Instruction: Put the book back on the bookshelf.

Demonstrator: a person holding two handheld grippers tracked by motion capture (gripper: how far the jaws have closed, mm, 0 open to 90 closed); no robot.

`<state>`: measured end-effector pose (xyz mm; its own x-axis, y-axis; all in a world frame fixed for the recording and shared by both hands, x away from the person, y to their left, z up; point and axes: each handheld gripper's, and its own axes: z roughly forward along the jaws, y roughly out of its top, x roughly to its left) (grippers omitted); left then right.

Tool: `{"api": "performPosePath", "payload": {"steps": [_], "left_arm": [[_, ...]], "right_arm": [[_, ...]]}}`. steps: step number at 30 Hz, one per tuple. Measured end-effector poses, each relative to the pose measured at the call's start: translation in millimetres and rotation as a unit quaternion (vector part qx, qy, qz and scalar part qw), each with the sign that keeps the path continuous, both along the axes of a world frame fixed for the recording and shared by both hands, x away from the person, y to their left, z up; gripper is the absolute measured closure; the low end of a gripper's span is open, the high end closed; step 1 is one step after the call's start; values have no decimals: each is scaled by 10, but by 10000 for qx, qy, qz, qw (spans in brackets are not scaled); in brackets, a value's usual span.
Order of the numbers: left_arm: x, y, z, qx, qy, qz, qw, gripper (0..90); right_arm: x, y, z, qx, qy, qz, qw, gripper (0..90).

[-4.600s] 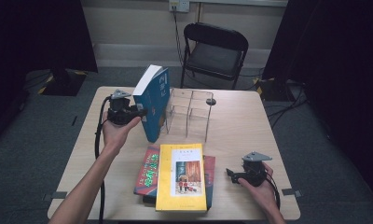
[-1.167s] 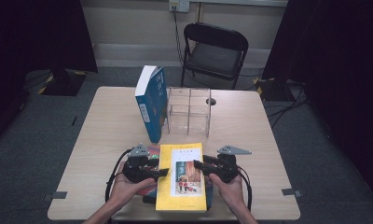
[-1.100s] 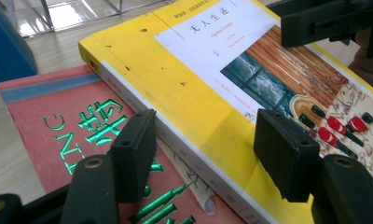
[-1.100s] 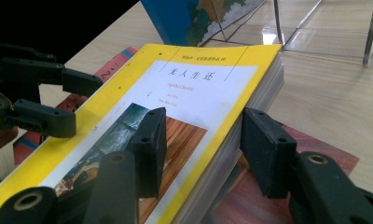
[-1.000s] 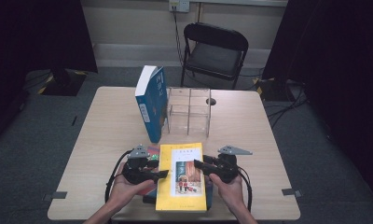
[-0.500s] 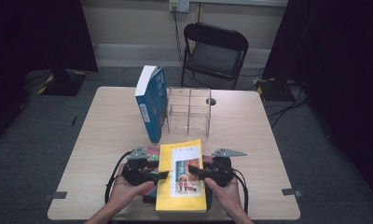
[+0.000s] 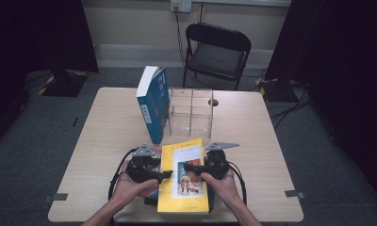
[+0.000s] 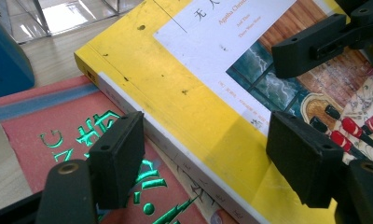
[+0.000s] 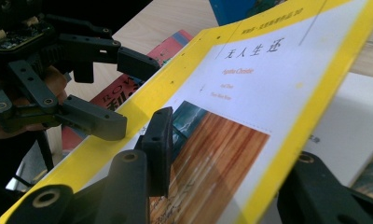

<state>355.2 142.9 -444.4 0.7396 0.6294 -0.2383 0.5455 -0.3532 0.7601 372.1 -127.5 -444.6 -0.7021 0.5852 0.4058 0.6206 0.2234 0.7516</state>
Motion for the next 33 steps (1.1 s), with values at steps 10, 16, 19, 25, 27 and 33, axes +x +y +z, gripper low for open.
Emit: {"api": "performPosePath", "payload": {"steps": [10,16,19,25,27,33], "left_arm": [[4,-27,-16,34,-103,2,9999,224],[-10,-17,-31,-69,-99,71,9999,216],[-9,-10,-25,-95,-21,138,9999,183],[13,11,-15,-269,166,172,9994,157],[17,15,-12,-340,229,150,9990,175],[56,18,-10,-680,481,-133,9964,225]], "right_arm": [[1,20,16,-34,-134,117,9998,665],[-12,11,44,104,-138,24,9998,783],[-24,21,61,156,-185,47,9997,802],[-94,46,160,124,-504,108,9986,818],[-100,43,166,148,-507,102,9986,820],[-161,22,255,223,-720,168,9970,834]]}}
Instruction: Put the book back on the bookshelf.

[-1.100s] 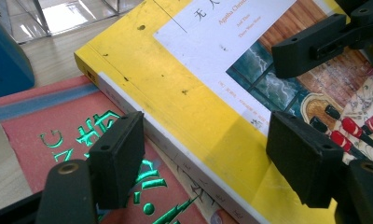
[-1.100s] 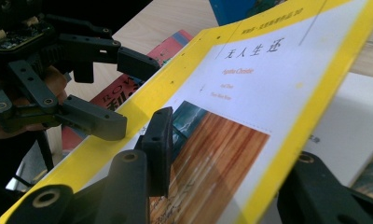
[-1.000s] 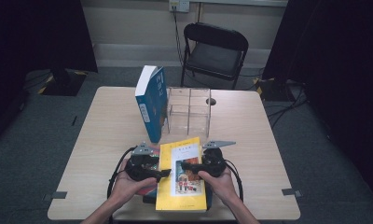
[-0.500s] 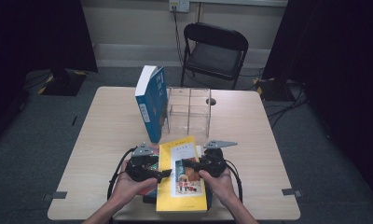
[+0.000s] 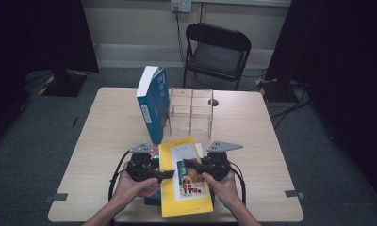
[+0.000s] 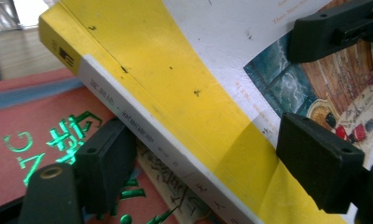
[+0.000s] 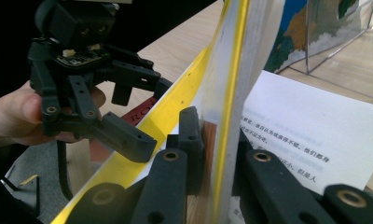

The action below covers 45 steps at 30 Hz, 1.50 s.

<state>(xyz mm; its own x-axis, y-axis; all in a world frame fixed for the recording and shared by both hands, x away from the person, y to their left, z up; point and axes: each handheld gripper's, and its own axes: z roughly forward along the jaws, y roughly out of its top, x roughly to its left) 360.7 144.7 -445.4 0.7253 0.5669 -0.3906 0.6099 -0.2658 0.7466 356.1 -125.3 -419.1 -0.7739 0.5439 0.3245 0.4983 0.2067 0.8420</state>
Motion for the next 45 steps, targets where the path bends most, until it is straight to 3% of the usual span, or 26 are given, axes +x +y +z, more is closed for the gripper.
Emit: {"api": "performPosePath", "payload": {"steps": [5,7,11,22,24,25,26,34,37,45], "left_arm": [[-6,-39,12,-125,4,-55,9999,243],[6,-38,11,-278,103,-157,9994,261],[-8,-54,28,-456,49,-205,9987,275],[22,-99,39,-639,-30,-263,9976,277],[28,-97,45,-693,10,-288,9972,308],[50,-83,39,-897,224,-353,9951,341],[52,-93,40,-1007,299,-423,9936,375],[37,-82,150,-943,71,-478,9944,452],[35,-61,195,-901,61,-437,9950,482],[-4,-56,326,-845,-221,-460,9951,564]], "right_arm": [[-33,-38,43,70,-58,-29,10000,843],[-53,-54,80,88,-133,-1,9999,847],[-76,-63,156,154,-251,59,9995,855],[-87,-99,220,240,-334,36,9991,855],[-89,-105,230,270,-344,22,9990,855],[-92,-111,237,300,-345,16,9990,856],[-92,-112,242,332,-363,20,9988,856],[-103,-114,284,413,-490,33,9979,856],[-93,-87,324,216,-658,73,9976,854],[-61,-96,353,86,-666,23,9977,835]]}}
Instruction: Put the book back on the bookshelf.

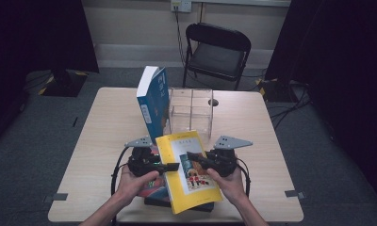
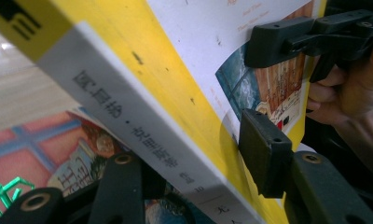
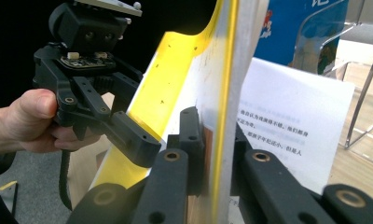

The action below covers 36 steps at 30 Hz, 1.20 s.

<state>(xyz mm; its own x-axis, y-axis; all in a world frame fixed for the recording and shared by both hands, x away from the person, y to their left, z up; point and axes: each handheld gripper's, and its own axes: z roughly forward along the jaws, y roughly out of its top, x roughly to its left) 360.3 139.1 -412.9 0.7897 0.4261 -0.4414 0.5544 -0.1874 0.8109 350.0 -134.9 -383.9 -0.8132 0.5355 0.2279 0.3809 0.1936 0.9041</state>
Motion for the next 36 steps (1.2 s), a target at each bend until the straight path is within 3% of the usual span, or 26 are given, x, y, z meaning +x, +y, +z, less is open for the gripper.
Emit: {"api": "performPosePath", "payload": {"steps": [10,13,15,19,23,25,33,36], "left_arm": [[13,13,188,63,-459,27,9989,624],[18,6,255,190,-766,76,9968,628],[48,3,285,200,-754,84,9969,635],[99,-14,384,228,-919,174,9954,658],[106,-29,519,234,-1313,345,9905,703],[89,-28,569,303,-1486,298,9880,727],[-55,-97,550,254,-1700,159,9850,720],[-72,-138,539,191,-1666,44,9858,695]], "right_arm": [[11,-11,147,90,-144,-27,9999,835],[33,12,220,18,-254,-31,9997,836],[52,21,257,20,-287,-49,9996,836],[95,29,320,94,-337,-130,9993,838],[108,33,415,233,-542,-231,9980,840],[107,31,440,256,-618,-236,9975,834],[-12,-101,334,446,-610,-123,9971,779],[-74,-152,324,417,-596,-17,9973,781]]}}
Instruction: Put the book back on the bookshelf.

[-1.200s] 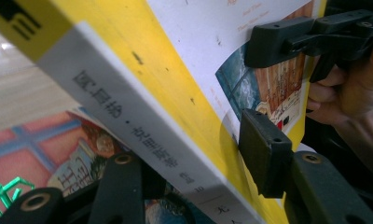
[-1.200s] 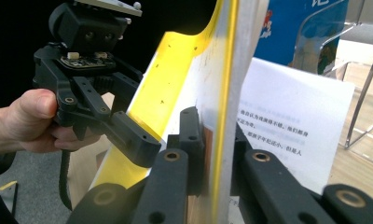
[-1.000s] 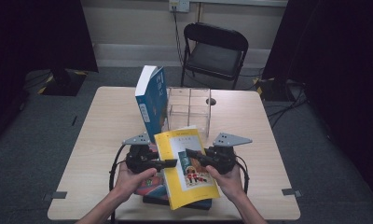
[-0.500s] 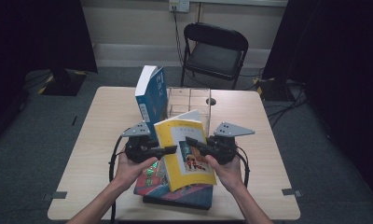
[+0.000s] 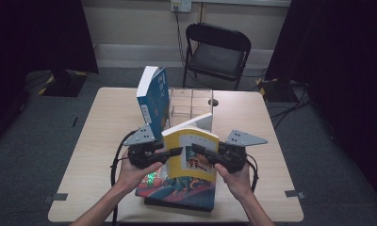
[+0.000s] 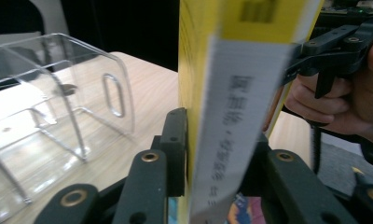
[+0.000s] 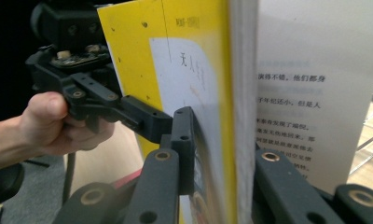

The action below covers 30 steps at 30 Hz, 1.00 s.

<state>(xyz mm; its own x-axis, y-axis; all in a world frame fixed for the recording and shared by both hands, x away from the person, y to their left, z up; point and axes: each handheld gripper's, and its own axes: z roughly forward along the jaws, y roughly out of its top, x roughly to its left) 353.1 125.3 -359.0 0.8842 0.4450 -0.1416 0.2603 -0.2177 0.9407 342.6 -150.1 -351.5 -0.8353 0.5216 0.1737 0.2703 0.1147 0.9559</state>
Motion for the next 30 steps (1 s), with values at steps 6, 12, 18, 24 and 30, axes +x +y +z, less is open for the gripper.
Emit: {"api": "performPosePath", "payload": {"steps": [6,12,18,24,30], "left_arm": [[-33,-110,-43,-65,-99,-73,9999,659],[-72,-104,-76,-154,-138,-136,9997,697],[-89,-104,-90,-191,-169,-84,9996,710],[-113,-112,-87,-169,-190,-61,9997,713],[-120,-125,-73,-140,-114,32,9998,707]], "right_arm": [[-78,-67,-37,-29,-31,-8,10000,754],[-128,-144,-73,-189,-53,-324,9993,639],[-158,-263,-107,-233,-56,-628,9977,535],[-125,-348,-202,-344,36,-806,9961,487],[-11,-402,-331,-314,312,-729,9964,371]]}}
